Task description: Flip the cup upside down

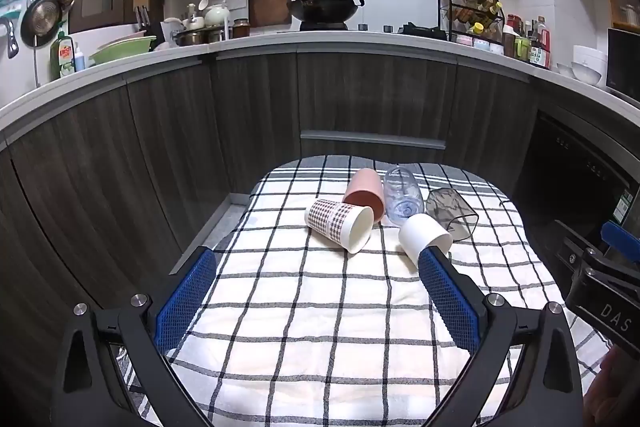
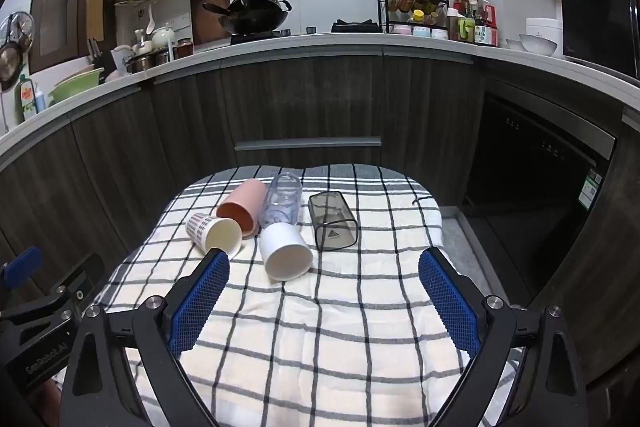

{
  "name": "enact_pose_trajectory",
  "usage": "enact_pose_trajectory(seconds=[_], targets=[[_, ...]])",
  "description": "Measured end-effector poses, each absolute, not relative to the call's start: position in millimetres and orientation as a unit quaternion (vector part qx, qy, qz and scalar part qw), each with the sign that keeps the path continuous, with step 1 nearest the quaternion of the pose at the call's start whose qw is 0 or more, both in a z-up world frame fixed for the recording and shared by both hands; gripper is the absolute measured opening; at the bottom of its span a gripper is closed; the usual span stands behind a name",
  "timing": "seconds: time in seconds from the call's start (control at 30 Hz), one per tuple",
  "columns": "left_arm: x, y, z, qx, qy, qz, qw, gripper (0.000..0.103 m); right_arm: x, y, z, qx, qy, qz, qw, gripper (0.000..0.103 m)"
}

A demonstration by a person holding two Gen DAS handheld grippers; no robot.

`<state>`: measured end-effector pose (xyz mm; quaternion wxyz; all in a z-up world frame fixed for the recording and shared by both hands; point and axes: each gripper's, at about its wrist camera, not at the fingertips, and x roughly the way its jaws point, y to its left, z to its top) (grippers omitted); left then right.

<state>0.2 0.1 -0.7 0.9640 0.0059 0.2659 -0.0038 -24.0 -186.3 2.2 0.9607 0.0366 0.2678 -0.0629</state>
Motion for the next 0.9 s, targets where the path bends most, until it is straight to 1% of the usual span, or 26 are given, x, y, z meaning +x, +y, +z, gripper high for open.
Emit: enact_pose_trajectory(seconds=[0.9], targets=[[0.3,4.9,-2.2,0.004,0.270,-0.007,0.963,0.103,-22.8,-185.6,2.9,0.037,0.266,-0.062,0.961,0.096]])
